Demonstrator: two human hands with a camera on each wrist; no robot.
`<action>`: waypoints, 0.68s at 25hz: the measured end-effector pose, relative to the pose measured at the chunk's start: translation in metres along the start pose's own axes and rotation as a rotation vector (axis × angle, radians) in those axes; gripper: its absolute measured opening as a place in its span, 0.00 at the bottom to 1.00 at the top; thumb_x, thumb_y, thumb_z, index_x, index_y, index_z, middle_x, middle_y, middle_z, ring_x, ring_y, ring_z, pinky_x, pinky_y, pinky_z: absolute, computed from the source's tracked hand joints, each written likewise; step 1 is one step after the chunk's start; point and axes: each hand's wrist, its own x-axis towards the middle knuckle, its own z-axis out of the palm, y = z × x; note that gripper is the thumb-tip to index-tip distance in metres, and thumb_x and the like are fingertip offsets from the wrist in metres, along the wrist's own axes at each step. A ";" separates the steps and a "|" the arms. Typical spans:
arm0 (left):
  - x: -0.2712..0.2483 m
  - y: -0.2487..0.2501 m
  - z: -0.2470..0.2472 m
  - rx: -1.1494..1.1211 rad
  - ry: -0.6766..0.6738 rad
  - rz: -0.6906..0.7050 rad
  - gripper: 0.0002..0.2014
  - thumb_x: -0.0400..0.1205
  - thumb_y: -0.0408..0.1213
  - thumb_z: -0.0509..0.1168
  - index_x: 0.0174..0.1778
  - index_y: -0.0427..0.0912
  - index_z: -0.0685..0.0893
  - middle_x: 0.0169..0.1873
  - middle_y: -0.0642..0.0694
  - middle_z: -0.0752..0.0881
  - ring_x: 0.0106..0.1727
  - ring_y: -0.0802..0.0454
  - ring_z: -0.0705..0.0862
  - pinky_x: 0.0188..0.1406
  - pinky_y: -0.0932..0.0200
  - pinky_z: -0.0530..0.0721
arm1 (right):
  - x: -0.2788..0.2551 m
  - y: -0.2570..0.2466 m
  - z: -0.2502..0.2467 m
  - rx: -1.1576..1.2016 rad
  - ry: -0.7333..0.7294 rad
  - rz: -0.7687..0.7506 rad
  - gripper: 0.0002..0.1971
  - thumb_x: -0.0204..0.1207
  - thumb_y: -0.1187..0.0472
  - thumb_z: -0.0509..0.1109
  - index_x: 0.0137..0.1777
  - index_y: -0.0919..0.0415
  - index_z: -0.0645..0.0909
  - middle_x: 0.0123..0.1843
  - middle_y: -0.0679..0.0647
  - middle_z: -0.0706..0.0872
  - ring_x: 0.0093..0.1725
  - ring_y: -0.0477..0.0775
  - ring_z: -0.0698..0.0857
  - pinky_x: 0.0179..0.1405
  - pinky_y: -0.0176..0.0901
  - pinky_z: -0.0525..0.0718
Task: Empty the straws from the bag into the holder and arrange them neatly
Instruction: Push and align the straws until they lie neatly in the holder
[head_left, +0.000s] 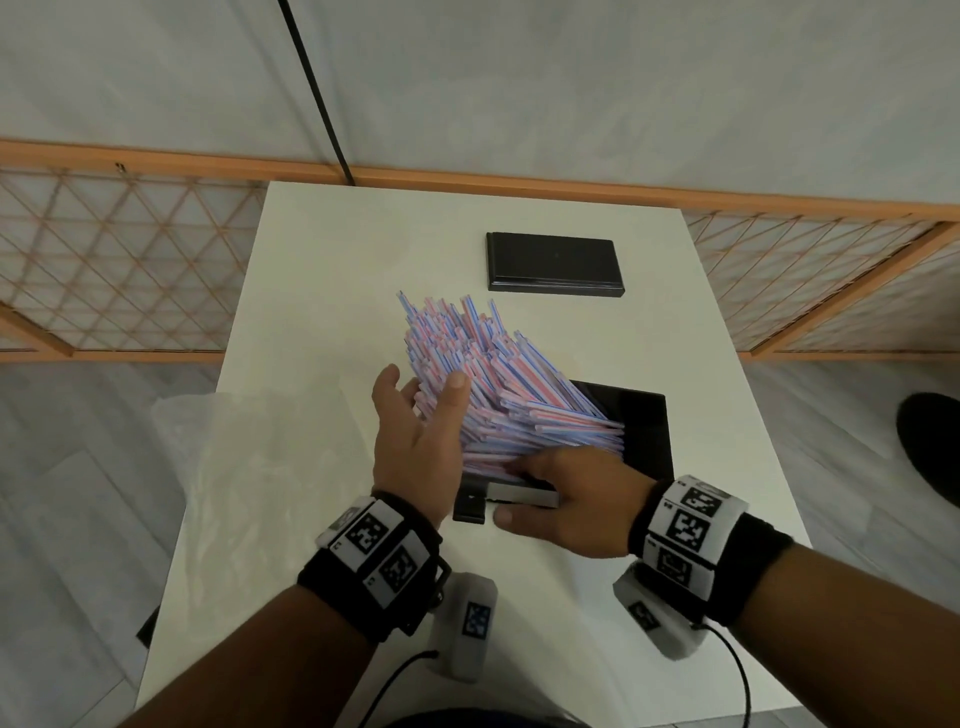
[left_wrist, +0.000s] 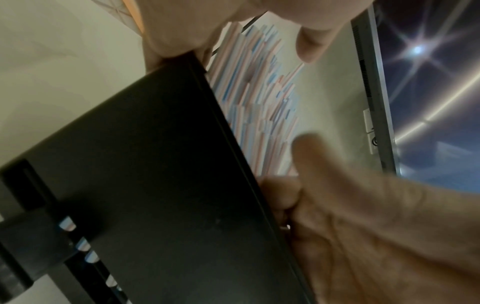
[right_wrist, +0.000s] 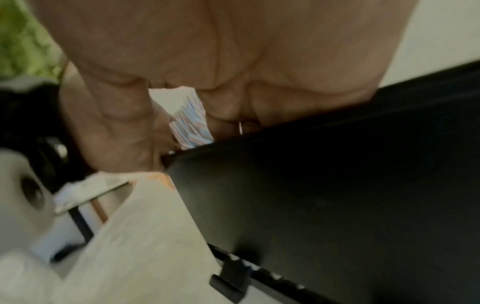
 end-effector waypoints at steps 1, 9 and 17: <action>0.001 -0.001 0.000 0.005 0.002 0.003 0.58 0.63 0.69 0.70 0.87 0.46 0.57 0.77 0.45 0.78 0.73 0.50 0.82 0.75 0.46 0.80 | 0.003 -0.001 0.001 -0.001 0.000 0.001 0.32 0.70 0.24 0.58 0.51 0.52 0.83 0.45 0.48 0.88 0.46 0.51 0.84 0.50 0.47 0.83; 0.007 -0.006 0.001 0.074 -0.019 0.026 0.55 0.65 0.70 0.68 0.85 0.48 0.59 0.72 0.47 0.83 0.68 0.51 0.86 0.73 0.40 0.82 | 0.012 -0.010 -0.002 -0.013 -0.082 0.076 0.39 0.64 0.19 0.53 0.57 0.50 0.84 0.50 0.48 0.89 0.50 0.50 0.85 0.55 0.47 0.83; 0.011 -0.004 -0.005 0.041 0.008 0.030 0.38 0.83 0.53 0.70 0.85 0.47 0.61 0.76 0.45 0.78 0.69 0.50 0.83 0.68 0.50 0.82 | 0.018 -0.018 -0.007 -0.001 -0.178 0.071 0.34 0.74 0.26 0.58 0.76 0.43 0.73 0.71 0.42 0.81 0.70 0.47 0.78 0.72 0.44 0.73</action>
